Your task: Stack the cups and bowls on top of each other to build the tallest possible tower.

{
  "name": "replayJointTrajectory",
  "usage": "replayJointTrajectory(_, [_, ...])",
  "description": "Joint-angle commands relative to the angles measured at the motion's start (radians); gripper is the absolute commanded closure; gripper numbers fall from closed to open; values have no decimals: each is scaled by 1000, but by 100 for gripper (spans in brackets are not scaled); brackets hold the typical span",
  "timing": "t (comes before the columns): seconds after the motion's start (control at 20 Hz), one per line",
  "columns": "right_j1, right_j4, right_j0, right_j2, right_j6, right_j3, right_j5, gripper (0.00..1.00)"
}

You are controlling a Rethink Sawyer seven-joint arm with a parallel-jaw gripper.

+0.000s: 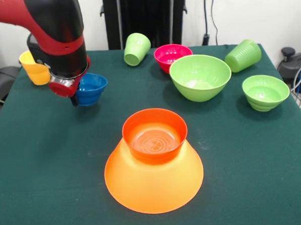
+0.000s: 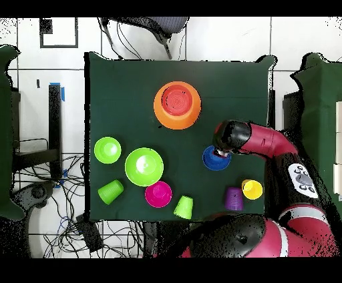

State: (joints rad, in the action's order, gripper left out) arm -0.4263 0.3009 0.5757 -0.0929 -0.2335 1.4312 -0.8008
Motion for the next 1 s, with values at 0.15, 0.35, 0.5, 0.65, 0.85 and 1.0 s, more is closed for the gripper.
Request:
replayJointTrajectory(0.15, [-34, -110, -53, -111, -245, -71, 21, 100])
replayJointTrajectory(0.35, [-54, -155, -67, -95, -260, -74, 7, 100])
replayJointTrajectory(0.5, [-72, -191, -82, -81, -284, -80, 3, 100])
replayJointTrajectory(0.65, [-91, -228, -88, -79, -306, -78, 31, 100])
replayJointTrajectory(0.85, [-81, -250, -118, -62, -330, -125, 27, 100])
replayJointTrajectory(1.0, [-73, -283, -114, -84, -341, -134, 86, 100])
